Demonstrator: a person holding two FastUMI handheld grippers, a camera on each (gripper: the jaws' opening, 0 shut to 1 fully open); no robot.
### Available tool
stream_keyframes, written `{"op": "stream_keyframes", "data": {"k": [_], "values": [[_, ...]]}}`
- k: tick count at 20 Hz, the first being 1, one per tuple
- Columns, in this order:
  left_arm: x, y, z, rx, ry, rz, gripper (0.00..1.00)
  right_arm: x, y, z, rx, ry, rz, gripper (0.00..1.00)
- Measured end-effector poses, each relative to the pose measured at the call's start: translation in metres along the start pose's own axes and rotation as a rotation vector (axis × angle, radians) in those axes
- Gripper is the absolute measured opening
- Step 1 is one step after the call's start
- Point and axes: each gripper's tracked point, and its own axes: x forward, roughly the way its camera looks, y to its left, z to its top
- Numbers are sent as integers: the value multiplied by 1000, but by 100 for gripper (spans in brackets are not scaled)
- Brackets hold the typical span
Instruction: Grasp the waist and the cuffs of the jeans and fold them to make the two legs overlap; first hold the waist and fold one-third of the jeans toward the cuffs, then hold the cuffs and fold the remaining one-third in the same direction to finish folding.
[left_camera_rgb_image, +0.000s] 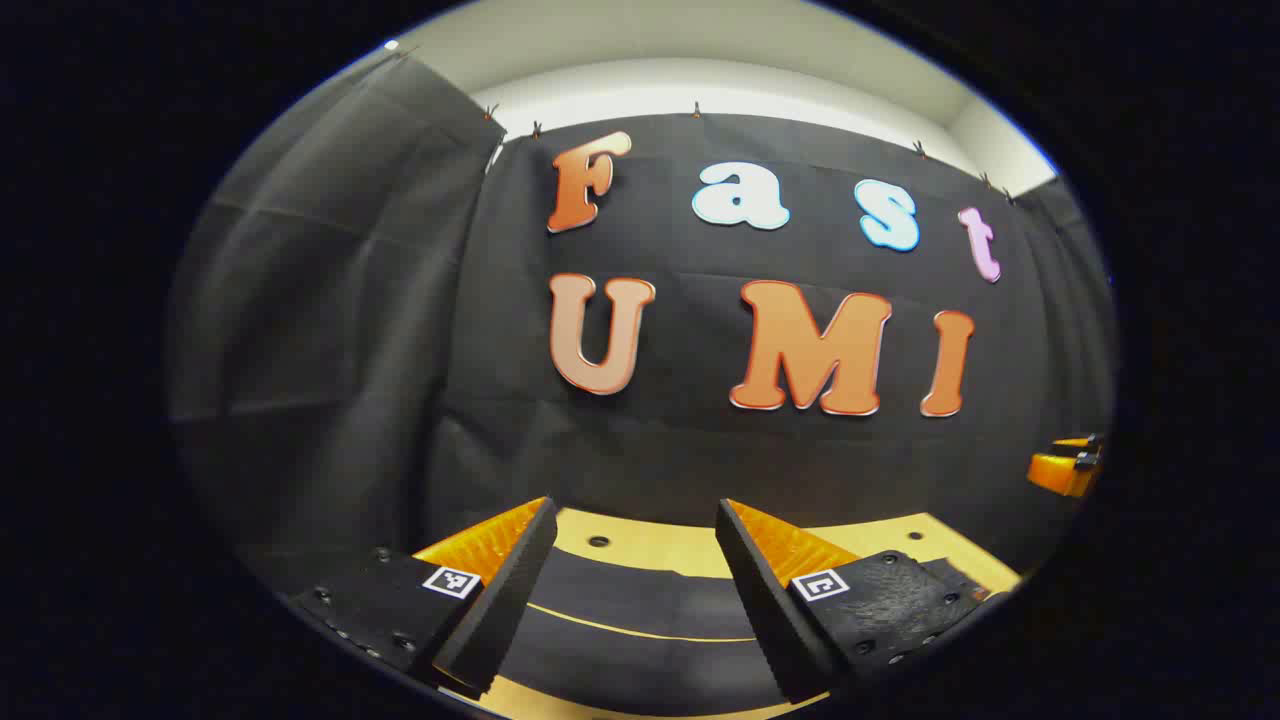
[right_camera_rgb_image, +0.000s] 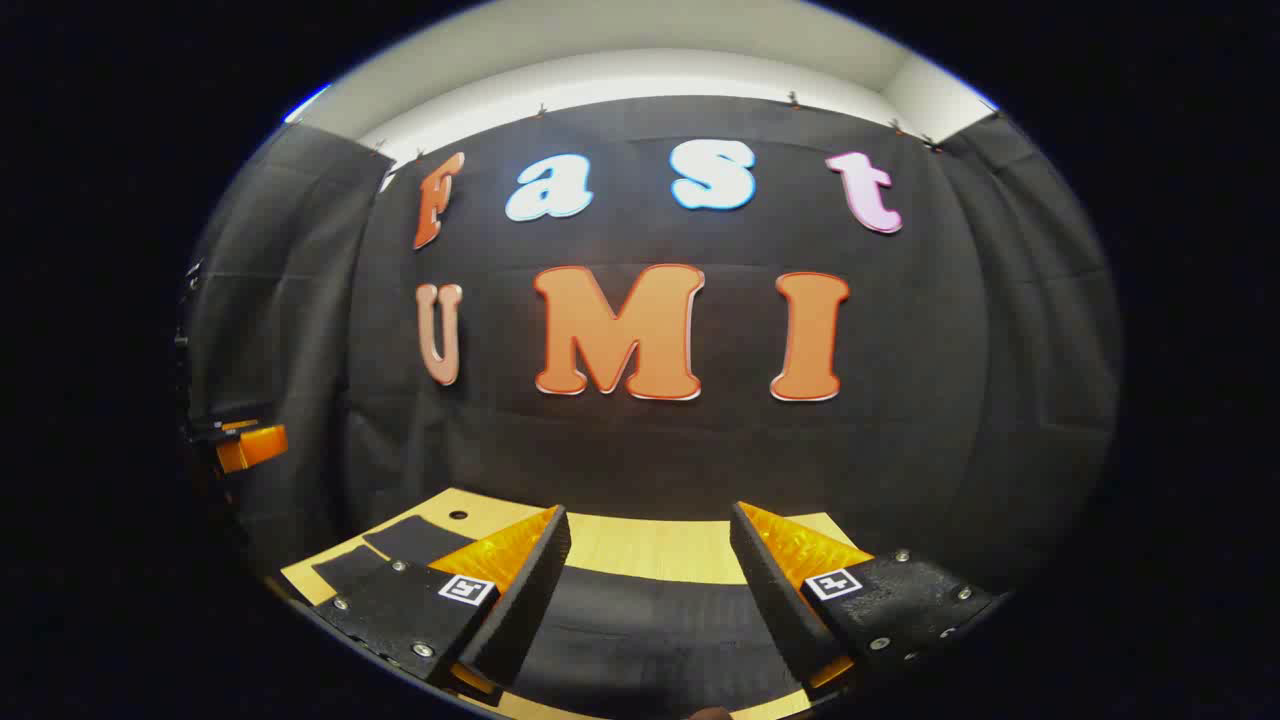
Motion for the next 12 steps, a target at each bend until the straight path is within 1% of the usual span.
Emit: {"op": "stream_keyframes", "data": {"k": [1,2,3,4,5,7,9,10,11,12], "values": [[-4,-7,1,12,2,-1,94,0,4,0,-8,-1,28,97],[-5,-16,3,15,-2,-12,97,1,6,4,-18,-9,48,97],[-4,-24,6,9,0,-25,97,0,4,6,-31,-19,48,100],[0,-30,8,-11,6,-31,95,-1,1,9,-47,-33,50,100],[2,-36,10,-40,10,-36,97,-1,0,12,-55,-44,56,97],[6,-53,12,-80,1,-83,97,-4,3,9,-47,-40,79,97],[9,-61,12,-71,-13,-114,97,-14,-6,2,-54,-30,67,96],[11,-65,10,-54,-8,-132,97,-15,-12,2,-65,-26,44,100],[15,-69,9,-33,-6,-155,97,-15,-17,3,-67,-22,23,97],[21,-71,8,-13,0,-172,97,-16,-19,3,-58,-16,3,97]]}}
